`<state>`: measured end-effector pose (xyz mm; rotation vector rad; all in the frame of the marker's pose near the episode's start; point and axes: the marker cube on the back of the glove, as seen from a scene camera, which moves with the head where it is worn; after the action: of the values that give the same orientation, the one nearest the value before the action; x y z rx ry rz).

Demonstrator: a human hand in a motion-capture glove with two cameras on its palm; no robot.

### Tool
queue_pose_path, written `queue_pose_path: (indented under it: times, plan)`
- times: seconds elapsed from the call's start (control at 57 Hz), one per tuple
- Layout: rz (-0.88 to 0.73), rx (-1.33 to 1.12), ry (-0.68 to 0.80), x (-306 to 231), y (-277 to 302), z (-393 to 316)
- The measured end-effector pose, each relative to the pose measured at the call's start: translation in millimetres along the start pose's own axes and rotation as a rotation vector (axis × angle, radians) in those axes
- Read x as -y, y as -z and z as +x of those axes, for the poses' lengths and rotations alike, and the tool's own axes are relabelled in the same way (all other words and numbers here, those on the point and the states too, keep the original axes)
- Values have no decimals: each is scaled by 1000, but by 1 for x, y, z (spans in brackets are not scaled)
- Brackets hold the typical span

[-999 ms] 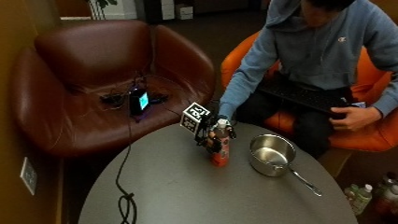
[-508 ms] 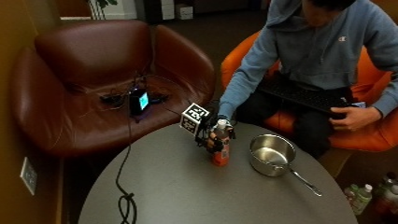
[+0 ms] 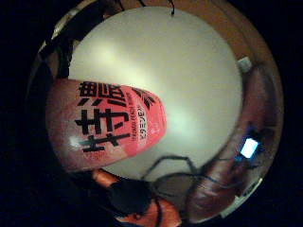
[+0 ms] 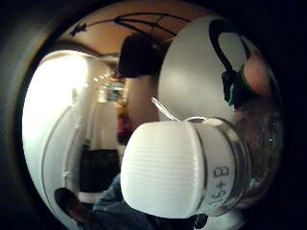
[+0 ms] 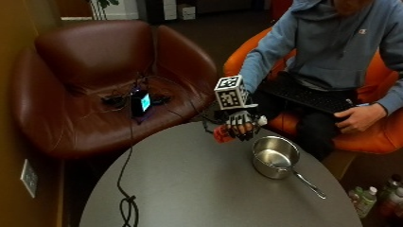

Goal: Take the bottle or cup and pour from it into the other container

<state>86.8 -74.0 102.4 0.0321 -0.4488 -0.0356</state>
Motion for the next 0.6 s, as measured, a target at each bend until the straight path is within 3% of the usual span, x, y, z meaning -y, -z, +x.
queue_pose_path:
  times: [0.298,0.596]
  plan:
    - [-50,-618,83,1,17,-72]
    - [-94,-1503,133,-8,-10,-126]
